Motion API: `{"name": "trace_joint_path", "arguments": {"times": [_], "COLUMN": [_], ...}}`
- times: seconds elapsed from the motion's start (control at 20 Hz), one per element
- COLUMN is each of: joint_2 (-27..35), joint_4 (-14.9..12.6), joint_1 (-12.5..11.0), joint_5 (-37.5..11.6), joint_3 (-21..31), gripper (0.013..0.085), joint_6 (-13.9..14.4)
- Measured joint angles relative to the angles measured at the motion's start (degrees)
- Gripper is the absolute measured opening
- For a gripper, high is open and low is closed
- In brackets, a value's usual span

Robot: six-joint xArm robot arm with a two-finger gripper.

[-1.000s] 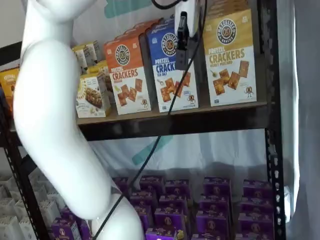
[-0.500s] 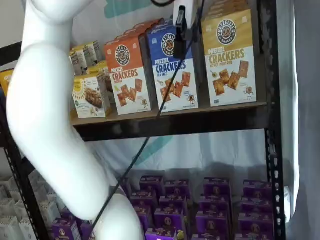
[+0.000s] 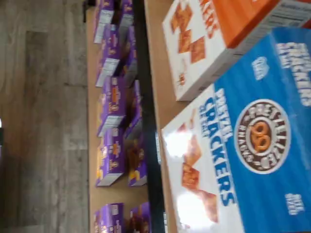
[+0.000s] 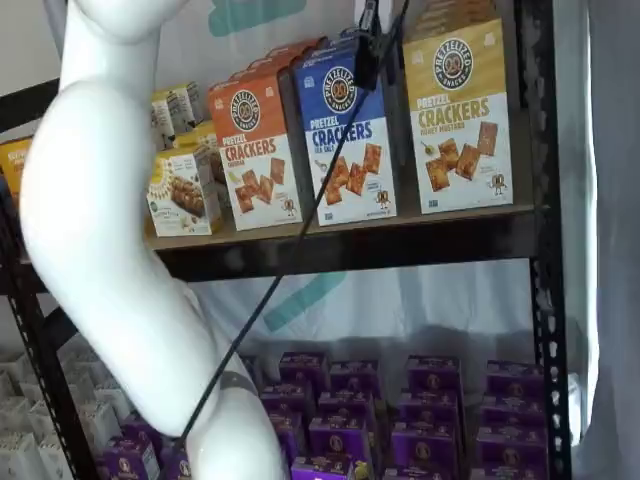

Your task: Retrieve the yellow and white box located on the top shelf, the sixth one from the left

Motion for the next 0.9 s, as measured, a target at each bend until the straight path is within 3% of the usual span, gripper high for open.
{"name": "trace_joint_path", "arguments": {"times": [0.35,0.9], "joint_2": [3.15,6.86], "joint_4": [3.65,-0.54], "joint_1": [-0.92,3.34], "joint_5": [-4.03,-8.85], "joint_3": [-2.55,-5.62], "gripper": [0.085,0.085], "joint_6": [0.18,0.38]}}
